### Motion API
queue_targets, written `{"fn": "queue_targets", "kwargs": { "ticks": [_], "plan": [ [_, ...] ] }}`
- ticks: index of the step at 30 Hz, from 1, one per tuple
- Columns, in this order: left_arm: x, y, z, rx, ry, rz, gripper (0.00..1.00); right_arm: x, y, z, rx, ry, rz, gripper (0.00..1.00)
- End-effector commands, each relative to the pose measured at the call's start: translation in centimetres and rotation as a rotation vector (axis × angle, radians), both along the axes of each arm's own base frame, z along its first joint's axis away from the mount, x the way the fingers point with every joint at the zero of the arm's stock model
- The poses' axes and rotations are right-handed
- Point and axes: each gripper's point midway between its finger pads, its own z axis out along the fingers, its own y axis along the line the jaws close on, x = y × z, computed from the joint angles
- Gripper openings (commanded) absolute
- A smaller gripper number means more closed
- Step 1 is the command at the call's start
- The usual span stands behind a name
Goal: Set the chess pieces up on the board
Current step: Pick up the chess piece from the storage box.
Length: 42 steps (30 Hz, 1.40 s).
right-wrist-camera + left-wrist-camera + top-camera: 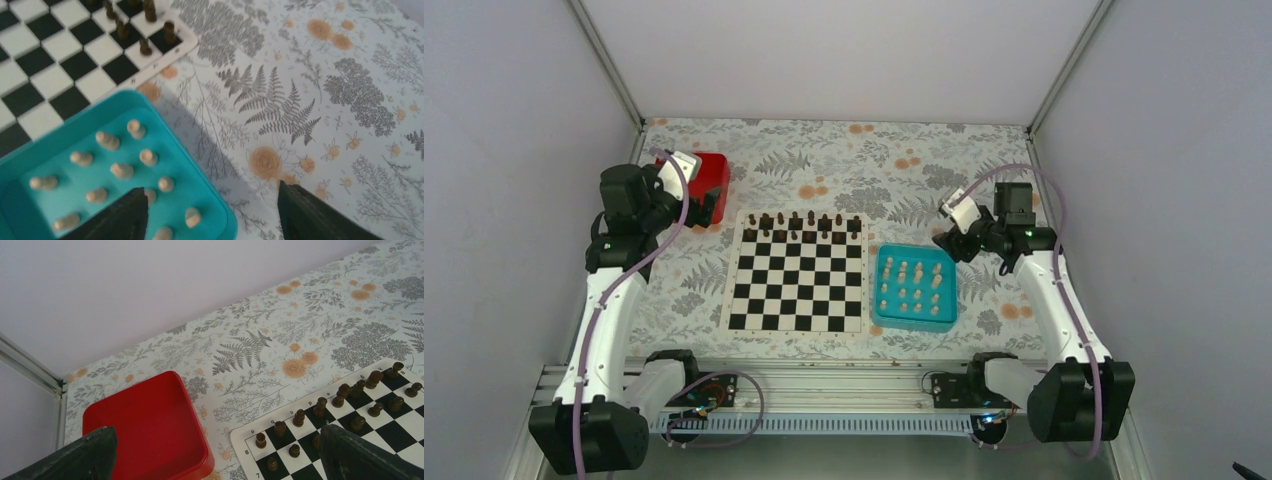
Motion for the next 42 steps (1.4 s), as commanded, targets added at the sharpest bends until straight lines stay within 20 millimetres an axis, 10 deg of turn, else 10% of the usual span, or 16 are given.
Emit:
{"fn": "queue_targets", "kwargs": {
  "ticks": [1,5,18,42],
  "plan": [
    [0.3,-0.2,-1.0,-0.002,0.021,-0.023,1.0,-2.1,-1.0,-1.3,-0.102,0.096,-0.01,0.57],
    [0.3,-0.8,-1.6,-0.026,0.039,-0.062,1.0,-4.5,-1.4,-3.9,-0.137,0.236,-0.008,0.39],
    [0.6,-1.2,-2.2,-0.03,0.052,-0.093,1.0,-8.2,-1.2,-9.3,-0.174,0.378,0.0,0.43],
    [0.3,-0.7,-3.4,-0.005,0.045,-0.069,1.0,-5.2,-0.5,-11.3,-0.213,0.386,0.001,0.41]
  ]
}}
